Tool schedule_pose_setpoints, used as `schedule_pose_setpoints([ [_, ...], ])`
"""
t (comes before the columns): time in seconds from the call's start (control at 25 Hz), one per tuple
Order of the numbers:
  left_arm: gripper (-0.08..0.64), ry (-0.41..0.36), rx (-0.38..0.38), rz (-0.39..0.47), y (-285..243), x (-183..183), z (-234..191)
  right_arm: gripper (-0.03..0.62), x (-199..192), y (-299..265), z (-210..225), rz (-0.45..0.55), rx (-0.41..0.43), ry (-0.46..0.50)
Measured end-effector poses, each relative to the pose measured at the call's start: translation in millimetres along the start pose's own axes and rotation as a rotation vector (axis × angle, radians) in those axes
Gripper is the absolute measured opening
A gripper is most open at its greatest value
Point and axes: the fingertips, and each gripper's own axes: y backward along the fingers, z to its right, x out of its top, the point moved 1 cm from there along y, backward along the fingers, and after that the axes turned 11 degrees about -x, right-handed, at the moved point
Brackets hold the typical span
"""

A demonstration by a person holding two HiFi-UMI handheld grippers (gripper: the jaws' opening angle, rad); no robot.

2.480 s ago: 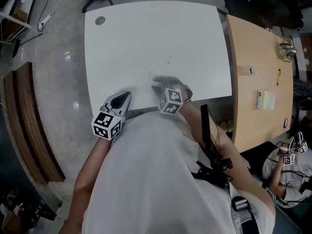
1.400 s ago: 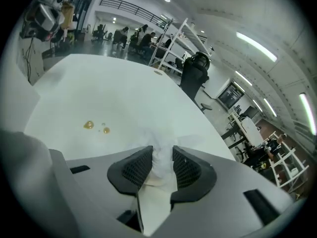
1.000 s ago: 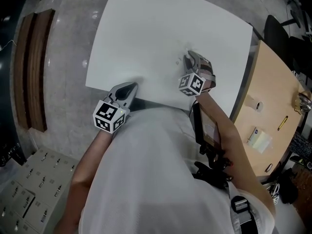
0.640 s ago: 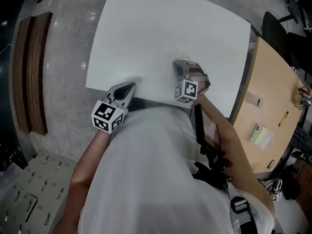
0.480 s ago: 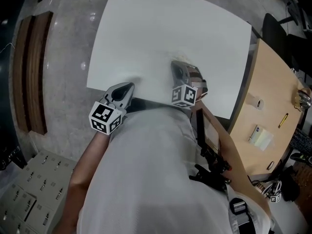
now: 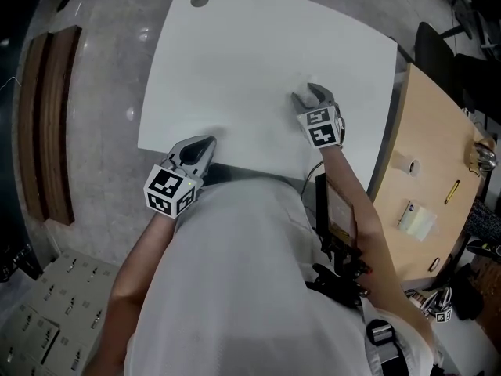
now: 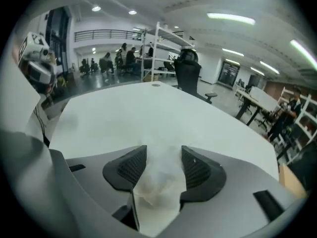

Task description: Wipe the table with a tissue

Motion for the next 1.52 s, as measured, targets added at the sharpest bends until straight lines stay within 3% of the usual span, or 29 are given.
schedule_pose_setpoints([
  [0.12, 0.006, 0.011, 0.008, -0.004, 2.6, -4.0, -1.5, 0.222, -18.9, -2.3, 9.2, -0.062, 0.011, -0.156],
  [0.36, 0.006, 0.017, 0.013, -0.008, 2.1, -4.7, -4.9, 0.227, -38.5, -1.7, 10.0, -0.126, -0.033, -0.352],
  [0.44, 0.006, 0.018, 0.011, -0.006, 1.2, -3.6, -4.1, 0.167, -35.8, -1.3, 2.1, -0.131, -0.043, -0.360],
  [0.64, 0.006, 0.017, -0.001, -0.009, 0.4, -5.6, -0.2, 0.135, -29.4, 0.3, -8.6, -0.102, -0.062, -0.286],
  [0.8, 0.006, 0.015, -0.001, -0.019, 3.4, -9.8, -0.6, 0.132, -15.1, 1.3, -40.0, -0.079, 0.008, -0.135],
  [1.08, 0.006, 0.002, -0.020, -0.015, 4.6, -5.3, -0.9, 0.129, 8.6, 11.2, -120.4, -0.015, 0.165, 0.009],
  [1.24, 0.006, -0.012, -0.042, -0.022, 10.3, -4.5, -5.0, 0.129, 19.3, 20.5, -172.4, 0.019, 0.291, 0.073],
  [1.4, 0.006, -0.032, -0.064, -0.028, 19.2, -2.4, -14.2, 0.129, 23.0, 40.1, -231.0, 0.035, 0.501, 0.173],
  [1.52, 0.006, -0.054, -0.089, -0.027, 24.5, 1.2, -24.2, 0.129, 31.8, 59.2, -248.9, 0.076, 0.580, 0.144],
])
